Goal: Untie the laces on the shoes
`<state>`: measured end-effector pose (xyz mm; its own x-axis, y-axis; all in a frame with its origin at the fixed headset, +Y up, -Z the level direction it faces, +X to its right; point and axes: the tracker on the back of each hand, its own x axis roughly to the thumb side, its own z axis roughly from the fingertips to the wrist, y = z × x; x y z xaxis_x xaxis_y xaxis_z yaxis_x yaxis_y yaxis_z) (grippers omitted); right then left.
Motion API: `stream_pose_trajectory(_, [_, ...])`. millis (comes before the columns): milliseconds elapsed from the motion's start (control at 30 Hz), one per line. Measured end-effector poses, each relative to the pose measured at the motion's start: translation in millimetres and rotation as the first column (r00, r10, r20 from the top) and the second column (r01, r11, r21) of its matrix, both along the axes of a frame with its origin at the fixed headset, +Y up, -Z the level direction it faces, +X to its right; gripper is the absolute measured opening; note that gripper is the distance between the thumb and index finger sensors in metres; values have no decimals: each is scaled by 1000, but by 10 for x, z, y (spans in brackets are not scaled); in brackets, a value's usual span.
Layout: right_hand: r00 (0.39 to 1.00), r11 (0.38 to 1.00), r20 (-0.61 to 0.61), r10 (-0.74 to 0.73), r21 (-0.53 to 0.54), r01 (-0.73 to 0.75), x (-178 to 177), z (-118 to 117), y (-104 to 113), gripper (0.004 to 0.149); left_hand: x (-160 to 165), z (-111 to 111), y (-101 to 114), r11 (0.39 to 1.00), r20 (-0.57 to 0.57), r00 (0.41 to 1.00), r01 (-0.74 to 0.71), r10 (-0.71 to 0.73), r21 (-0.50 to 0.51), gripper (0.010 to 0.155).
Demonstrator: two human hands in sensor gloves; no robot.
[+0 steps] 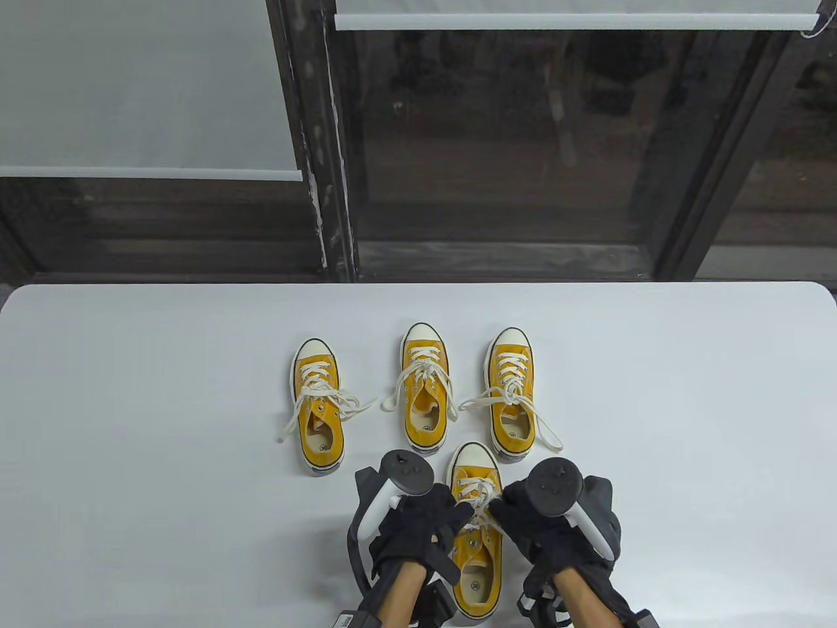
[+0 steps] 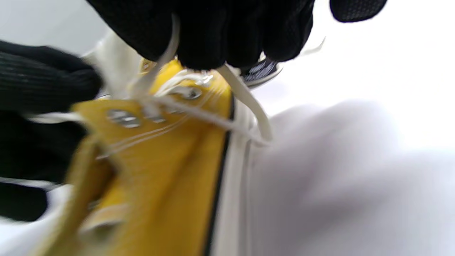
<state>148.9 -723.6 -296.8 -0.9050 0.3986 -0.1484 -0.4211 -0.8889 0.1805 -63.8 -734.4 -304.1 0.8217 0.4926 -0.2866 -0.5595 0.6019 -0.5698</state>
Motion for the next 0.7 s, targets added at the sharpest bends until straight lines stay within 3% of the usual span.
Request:
stream_pose_trajectory(100, [1000,1000,16,0,-3,0,7,0,-6,33,31,19,18,995,-18,996,92,-91,28,38])
stream_pose_trajectory(133, [999,999,-24,-35,-35,34,-2,-16,-14,34,66,8,35,992,22,993,116,-117,59,39])
stream_pose_trajectory(233, [989,988,-63,-130,-96,124,-24,-32,-28,35,125,3,73,994,86,993,71,-78,81,48])
stream_pose_trajectory(300, [993,994,-74,-96,-66,91,-30,-30,-10,28,122,2,107,994,91,995,41,-51,101,55])
stream_pose_trajectory(467, [999,999,28,24,48,-25,-1,7,28,31,41,1,77,996,34,999,24,-26,84,55])
stream_pose_trajectory(600, [995,998,87,41,39,-45,29,3,0,32,-17,11,62,990,-31,995,102,-99,93,50])
stream_pose_trajectory(700, [992,999,120,25,40,-30,96,-14,7,38,-83,16,26,997,-91,994,63,-59,43,51])
